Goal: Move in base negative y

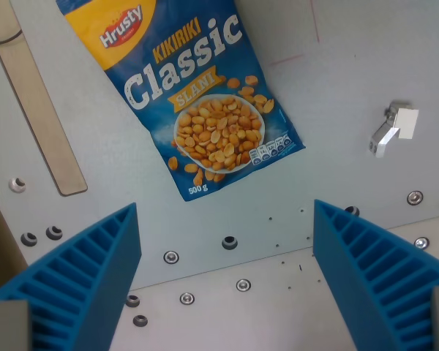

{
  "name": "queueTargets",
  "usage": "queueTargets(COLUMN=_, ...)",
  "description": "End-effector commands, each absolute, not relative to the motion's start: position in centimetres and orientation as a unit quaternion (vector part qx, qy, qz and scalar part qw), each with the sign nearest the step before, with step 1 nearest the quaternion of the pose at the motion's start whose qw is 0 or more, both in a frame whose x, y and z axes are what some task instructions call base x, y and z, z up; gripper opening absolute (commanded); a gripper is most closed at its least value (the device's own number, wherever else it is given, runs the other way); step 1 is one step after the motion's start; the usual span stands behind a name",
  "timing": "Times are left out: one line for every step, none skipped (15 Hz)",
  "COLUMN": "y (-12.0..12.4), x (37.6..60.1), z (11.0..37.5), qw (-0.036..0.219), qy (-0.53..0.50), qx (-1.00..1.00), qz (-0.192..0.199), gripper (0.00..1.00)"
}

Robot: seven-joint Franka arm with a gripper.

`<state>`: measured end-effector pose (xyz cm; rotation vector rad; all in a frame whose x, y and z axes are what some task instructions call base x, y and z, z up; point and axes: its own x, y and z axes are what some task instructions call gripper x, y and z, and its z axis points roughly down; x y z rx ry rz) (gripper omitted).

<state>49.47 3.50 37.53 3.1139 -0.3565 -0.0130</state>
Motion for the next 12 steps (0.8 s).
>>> queueTargets(y=3.0, x=49.5, z=37.7, qw=0.003, qy=-0.114, qx=0.993, qz=-0.002, gripper=1.00)
queueTargets(y=2.4, x=49.7, z=37.7, qw=0.003, qy=-0.114, qx=0.993, qz=-0.002, gripper=1.00)
queueTargets(y=1.9, x=49.8, z=37.7, qw=0.003, qy=-0.114, qx=0.993, qz=-0.002, gripper=1.00)
queueTargets(y=1.3, x=49.9, z=37.7, qw=0.003, qy=-0.114, qx=0.993, qz=-0.002, gripper=1.00)
queueTargets(y=0.8, x=50.0, z=37.7, qw=0.003, qy=-0.114, qx=0.993, qz=-0.002, gripper=1.00)
queueTargets(y=0.3, x=50.1, z=37.7, qw=0.003, qy=-0.114, qx=0.993, qz=-0.002, gripper=1.00)
queueTargets(y=-0.3, x=50.2, z=37.7, qw=0.003, qy=-0.114, qx=0.993, qz=-0.002, gripper=1.00)
queueTargets(y=-0.8, x=50.3, z=37.7, qw=0.003, qy=-0.114, qx=0.993, qz=-0.002, gripper=1.00)
queueTargets(y=-1.4, x=50.4, z=37.7, qw=0.003, qy=-0.114, qx=0.993, qz=-0.002, gripper=1.00)
queueTargets(y=-1.9, x=50.6, z=37.7, qw=0.003, qy=-0.114, qx=0.993, qz=-0.002, gripper=1.00)
queueTargets(y=-2.4, x=50.7, z=37.7, qw=0.003, qy=-0.114, qx=0.993, qz=-0.002, gripper=1.00)
queueTargets(y=-3.0, x=50.8, z=37.7, qw=0.003, qy=-0.114, qx=0.993, qz=-0.002, gripper=1.00)
